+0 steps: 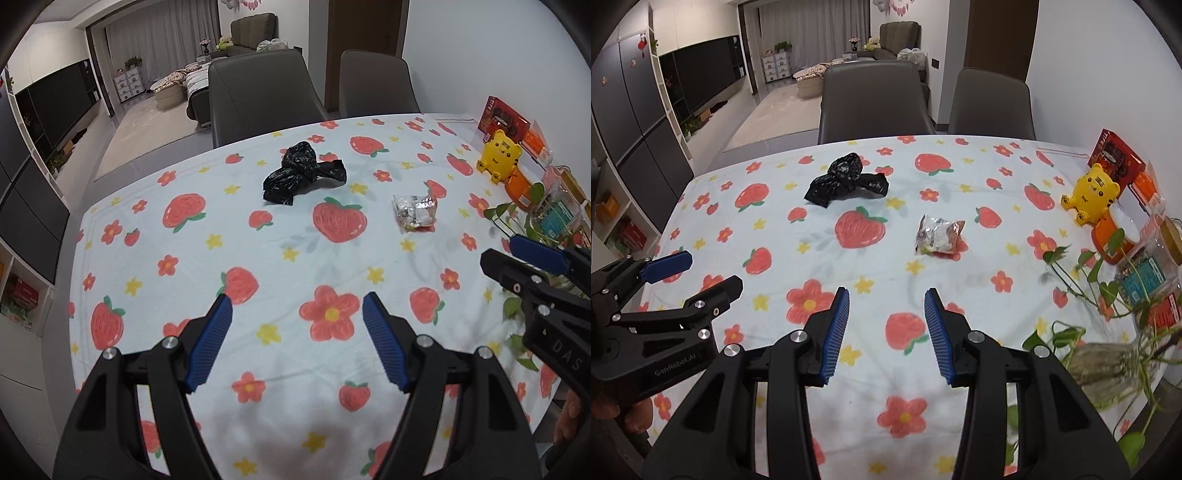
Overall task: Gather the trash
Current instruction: 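Grasp the black plastic bag with the left tool while the right tool grasps the clear snack wrapper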
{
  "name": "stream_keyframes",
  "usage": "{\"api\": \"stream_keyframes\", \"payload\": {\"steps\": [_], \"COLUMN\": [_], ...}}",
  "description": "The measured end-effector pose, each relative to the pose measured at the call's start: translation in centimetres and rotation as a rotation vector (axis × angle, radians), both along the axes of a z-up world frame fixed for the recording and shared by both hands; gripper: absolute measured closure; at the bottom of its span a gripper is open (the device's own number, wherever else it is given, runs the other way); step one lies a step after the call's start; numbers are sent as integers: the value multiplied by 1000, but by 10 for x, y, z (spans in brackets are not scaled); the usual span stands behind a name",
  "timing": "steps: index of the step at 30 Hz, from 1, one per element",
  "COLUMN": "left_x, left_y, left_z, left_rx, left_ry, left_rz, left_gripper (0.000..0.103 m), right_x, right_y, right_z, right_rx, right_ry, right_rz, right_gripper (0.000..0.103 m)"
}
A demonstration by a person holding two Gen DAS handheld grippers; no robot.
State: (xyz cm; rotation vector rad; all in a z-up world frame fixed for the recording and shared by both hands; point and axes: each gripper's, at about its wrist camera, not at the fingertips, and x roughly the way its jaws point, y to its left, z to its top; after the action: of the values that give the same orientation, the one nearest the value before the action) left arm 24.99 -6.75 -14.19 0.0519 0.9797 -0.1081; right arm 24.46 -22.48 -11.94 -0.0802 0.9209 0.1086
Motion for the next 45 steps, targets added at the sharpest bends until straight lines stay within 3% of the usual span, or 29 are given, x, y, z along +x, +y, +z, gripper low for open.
{"api": "stream_keyframes", "payload": {"steps": [14, 26, 27, 30, 45], "left_x": [94, 129, 132, 142, 189], "left_y": [-20, -27, -27, -24, -21], "left_z": [-46, -91, -93, -94, -76], "left_rx": [18, 14, 14, 17, 40], "left_ry": [50, 105, 105, 95, -23], "left_rz": [47, 27, 26, 24, -10], "left_gripper": [30, 30, 30, 30, 30], "right_x": [111, 150, 151, 159, 198], "right_y": [-30, -41, -40, -36, -24], "right_z": [-67, -129, -130, -128, -111], "right_rx": [-11, -6, -11, -16, 9], "right_ry": [68, 171, 162, 145, 70], "right_rz": [-5, -55, -55, -41, -14], "right_gripper": [62, 62, 62, 89, 95]}}
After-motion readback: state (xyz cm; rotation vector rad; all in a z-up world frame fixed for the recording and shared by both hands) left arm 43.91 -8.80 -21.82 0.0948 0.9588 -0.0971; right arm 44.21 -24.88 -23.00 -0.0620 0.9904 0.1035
